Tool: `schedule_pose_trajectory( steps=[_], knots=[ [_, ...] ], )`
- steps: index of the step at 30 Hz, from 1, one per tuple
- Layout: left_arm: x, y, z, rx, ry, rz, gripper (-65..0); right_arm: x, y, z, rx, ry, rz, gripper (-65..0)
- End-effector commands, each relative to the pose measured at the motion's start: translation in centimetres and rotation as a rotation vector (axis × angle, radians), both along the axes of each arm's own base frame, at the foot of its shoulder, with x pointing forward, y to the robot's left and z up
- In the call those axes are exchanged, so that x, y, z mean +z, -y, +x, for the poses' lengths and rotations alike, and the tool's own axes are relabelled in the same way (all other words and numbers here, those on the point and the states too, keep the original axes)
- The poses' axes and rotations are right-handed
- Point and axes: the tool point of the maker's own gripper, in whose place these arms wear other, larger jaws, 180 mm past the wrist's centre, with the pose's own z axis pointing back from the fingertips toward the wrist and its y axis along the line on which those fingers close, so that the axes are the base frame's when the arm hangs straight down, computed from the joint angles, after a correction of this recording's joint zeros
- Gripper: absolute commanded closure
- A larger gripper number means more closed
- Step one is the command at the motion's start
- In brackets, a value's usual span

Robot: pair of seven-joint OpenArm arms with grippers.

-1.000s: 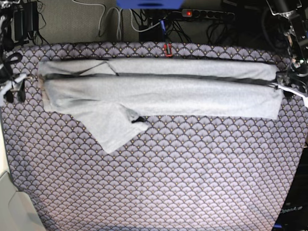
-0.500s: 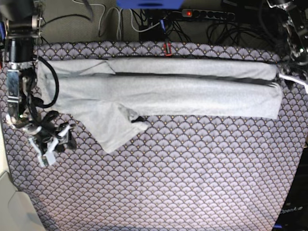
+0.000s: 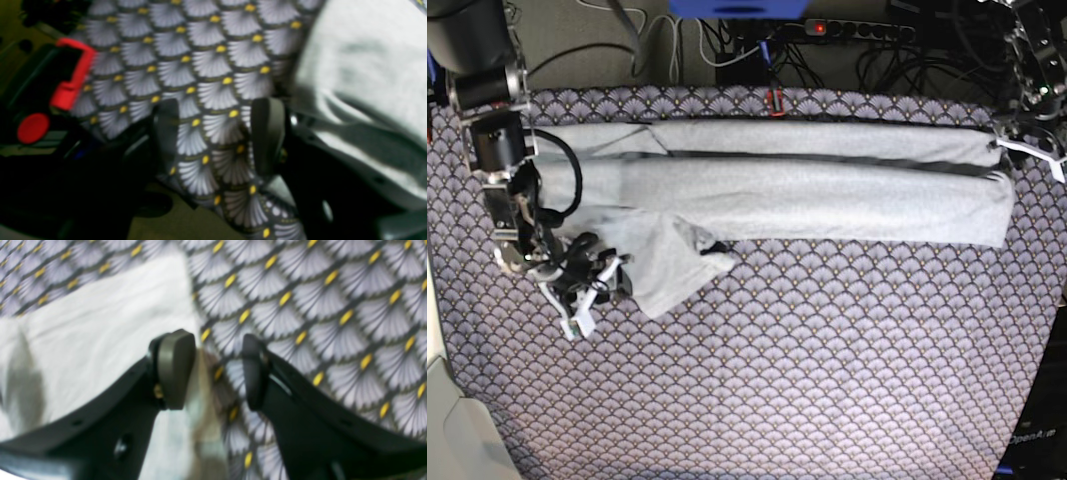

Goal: Fold the T-shirt properly
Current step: 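Reach the right gripper down to the loose sleeve flap and grasp it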

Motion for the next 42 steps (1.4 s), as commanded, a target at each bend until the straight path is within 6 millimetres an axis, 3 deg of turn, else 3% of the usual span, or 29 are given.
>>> schedule_pose_trajectory(
  steps=[1, 3, 11, 19, 21, 24, 27, 30, 34, 37, 42],
  knots=[
    [1.5, -0.8, 0.7, -0.005, 0.038, 0.038, -34.2, 1.5, -0.2, 1.4, 0.002, 0.044, 0.015, -28.1],
    [1.6, -0.8, 0.7, -0.007, 0.04, 0.04, -34.2, 1.4, -0.2, 1.9, 0.0, 0.04, 0.012, -28.1],
    [1.7, -0.8, 0.8, -0.007, 0.042, 0.042, -34.2, 1.4, -3.4, 2.5, 0.027, 0.04, 0.058, -28.1],
    [1.8, -0.8, 1.0, -0.006, 0.046, 0.04, -34.2, 0.1, -4.5, 1.3, 0.072, 0.008, 0.036, -26.8],
    [1.6, -0.8, 0.9, -0.004, 0.043, 0.037, -34.2, -0.8, -4.4, 0.4, 0.071, -0.01, 0.035, -20.8],
    [1.6, -0.7, 1.0, -0.008, 0.044, 0.035, -34.2, -1.2, -4.4, 0.0, 0.075, -0.019, 0.033, -2.8],
    [2.0, -0.6, 1.8, -0.01, 0.061, 0.036, -34.2, -1.1, -4.4, 0.0, 0.076, -0.018, 0.032, 0.0],
    [2.1, -0.6, 1.9, -0.011, 0.066, 0.038, -34.2, -0.1, -3.8, 0.2, 0.083, 0.013, 0.021, 0.0],
    [2.1, -0.6, 1.9, -0.01, 0.066, 0.036, -34.2, 2.2, -4.3, -1.1, 0.147, 0.092, -0.001, 0.0],
    [2.6, -0.6, 3.1, -0.008, 0.092, 0.033, -34.2, 4.2, -4.6, -1.9, 0.173, 0.127, -0.013, 0.0],
    [3.2, -0.6, 4.2, -0.009, 0.117, 0.034, -34.2, 7.8, -3.1, -3.5, 0.13, 0.191, -0.017, 0.0]
  ],
)
